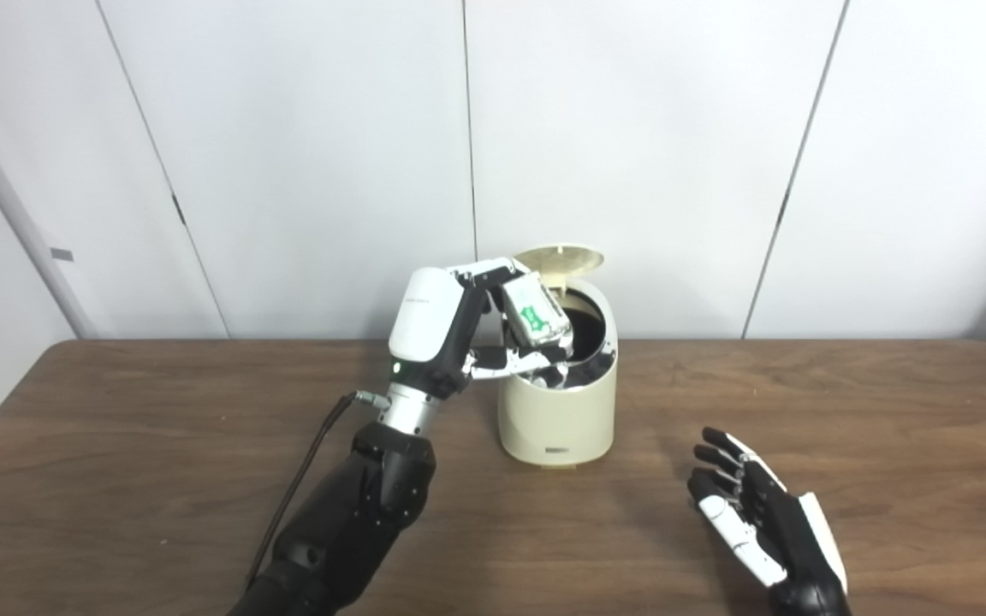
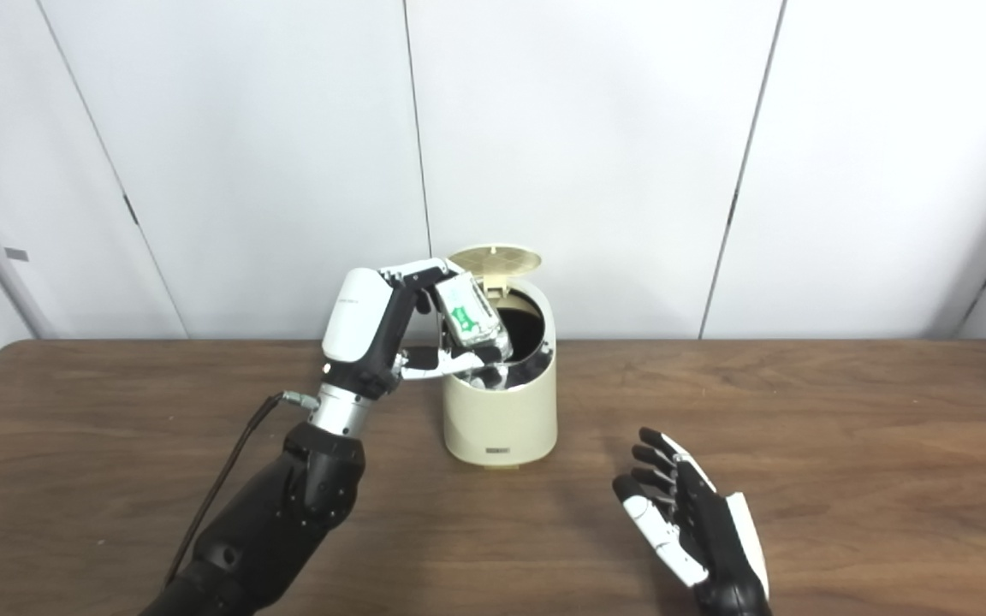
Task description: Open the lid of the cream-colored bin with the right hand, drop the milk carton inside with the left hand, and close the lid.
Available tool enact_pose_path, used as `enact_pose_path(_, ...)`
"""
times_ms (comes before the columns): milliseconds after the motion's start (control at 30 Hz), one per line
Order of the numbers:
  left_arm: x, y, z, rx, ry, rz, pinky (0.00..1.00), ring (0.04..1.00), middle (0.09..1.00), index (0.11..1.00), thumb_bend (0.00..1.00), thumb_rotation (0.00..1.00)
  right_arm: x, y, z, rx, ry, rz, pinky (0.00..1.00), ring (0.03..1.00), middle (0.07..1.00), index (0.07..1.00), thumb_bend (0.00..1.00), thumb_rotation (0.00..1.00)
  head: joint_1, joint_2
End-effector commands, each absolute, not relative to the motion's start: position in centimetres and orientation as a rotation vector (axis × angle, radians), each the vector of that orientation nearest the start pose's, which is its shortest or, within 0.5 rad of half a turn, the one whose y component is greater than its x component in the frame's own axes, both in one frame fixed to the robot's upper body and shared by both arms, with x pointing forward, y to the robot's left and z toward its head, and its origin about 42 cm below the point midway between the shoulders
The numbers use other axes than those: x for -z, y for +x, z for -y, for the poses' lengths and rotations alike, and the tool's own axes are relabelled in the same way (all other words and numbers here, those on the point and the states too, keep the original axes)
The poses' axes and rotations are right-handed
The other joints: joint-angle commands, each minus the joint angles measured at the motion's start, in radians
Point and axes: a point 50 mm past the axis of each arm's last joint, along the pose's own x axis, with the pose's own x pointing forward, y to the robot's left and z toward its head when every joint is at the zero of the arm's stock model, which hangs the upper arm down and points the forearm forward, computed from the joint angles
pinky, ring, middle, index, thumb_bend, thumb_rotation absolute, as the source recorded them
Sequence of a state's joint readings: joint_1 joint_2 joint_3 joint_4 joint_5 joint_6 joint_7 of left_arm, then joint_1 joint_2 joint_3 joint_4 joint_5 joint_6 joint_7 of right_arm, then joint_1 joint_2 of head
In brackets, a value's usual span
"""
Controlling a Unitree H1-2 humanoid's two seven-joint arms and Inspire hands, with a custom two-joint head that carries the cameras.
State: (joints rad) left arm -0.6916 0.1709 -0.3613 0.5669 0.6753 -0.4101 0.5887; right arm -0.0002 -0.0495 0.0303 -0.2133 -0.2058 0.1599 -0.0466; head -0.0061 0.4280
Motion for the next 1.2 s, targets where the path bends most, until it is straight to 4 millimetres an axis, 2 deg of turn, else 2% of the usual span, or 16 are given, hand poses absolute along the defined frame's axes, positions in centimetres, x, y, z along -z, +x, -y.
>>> enact_pose_path(0, -24.5, 46.5, -14.1, 0.005, 0.755, 0.895, 0.39, 0.444, 0.555, 0.607, 0.85, 0.04, -15.9, 28.8, 21.7, 0.049, -0.235, 0.142, 0.66, 0.783, 0.82, 0.849, 0.55, 0.69, -0.001, 0.001)
enact_pose_path(100, -24.6, 46.3, -14.1, 0.008, 0.752, 0.895, 0.4, 0.451, 0.576, 0.638, 0.96, 0.09, -16.0, 28.8, 21.7, 0.049, -0.227, 0.139, 0.66, 0.787, 0.821, 0.848, 0.56, 0.68, -0.001, 0.0)
enact_pose_path(233, -24.7, 46.3, -14.0, 0.012, 0.736, 0.902, 0.4, 0.449, 0.574, 0.645, 0.99, 0.11, -16.1, 28.8, 21.6, 0.05, -0.239, 0.136, 0.65, 0.784, 0.818, 0.846, 0.55, 0.69, -0.001, 0.0)
enact_pose_path(533, -24.8, 46.1, -14.0, 0.015, 0.711, 0.908, 0.4, 0.44, 0.56, 0.632, 1.0, 0.14, -16.1, 28.7, 21.7, 0.048, -0.246, 0.138, 0.65, 0.781, 0.815, 0.846, 0.55, 0.68, 0.002, 0.004)
enact_pose_path(733, -24.7, 46.0, -14.1, 0.009, 0.69, 0.916, 0.4, 0.439, 0.547, 0.605, 0.96, 0.15, -16.0, 28.7, 21.9, 0.046, -0.258, 0.135, 0.65, 0.776, 0.814, 0.848, 0.54, 0.69, 0.003, 0.008)
enact_pose_path(833, -24.7, 45.8, -14.1, -0.007, 0.659, 0.93, 0.39, 0.422, 0.515, 0.57, 0.86, 0.03, -15.9, 28.6, 22.0, 0.047, -0.257, 0.135, 0.65, 0.774, 0.811, 0.846, 0.54, 0.7, 0.003, 0.009)
enact_pose_path(867, -24.7, 45.6, -14.1, -0.016, 0.653, 0.938, 0.38, 0.417, 0.476, 0.548, 0.7, 0.01, -15.9, 28.6, 22.0, 0.047, -0.253, 0.137, 0.65, 0.772, 0.809, 0.844, 0.55, 0.69, 0.003, 0.01)
enact_pose_path(900, -24.6, 45.5, -14.2, -0.026, 0.644, 0.946, 0.37, 0.407, 0.451, 0.534, 0.59, 0.0, -15.9, 28.6, 22.0, 0.048, -0.252, 0.137, 0.65, 0.769, 0.806, 0.842, 0.54, 0.68, 0.003, 0.012)
enact_pose_path(933, -24.6, 45.3, -14.2, -0.038, 0.639, 0.958, 0.37, 0.398, 0.465, 0.54, 0.55, 0.0, -15.9, 28.6, 22.0, 0.048, -0.253, 0.136, 0.65, 0.768, 0.806, 0.842, 0.54, 0.68, 0.003, 0.012)
enact_pose_path(1033, -24.8, 44.6, -14.6, -0.061, 0.623, 0.987, 0.35, 0.413, 0.493, 0.533, 0.48, 0.0, -16.0, 28.5, 22.0, 0.051, -0.247, 0.134, 0.65, 0.767, 0.806, 0.84, 0.54, 0.68, 0.002, 0.015)
enact_pose_path(1167, -25.1, 43.3, -15.5, -0.071, 0.603, 1.013, 0.35, 0.428, 0.498, 0.511, 0.48, 0.0, -16.1, 28.4, 22.1, 0.053, -0.236, 0.133, 0.65, 0.768, 0.808, 0.839, 0.55, 0.68, 0.006, 0.017)
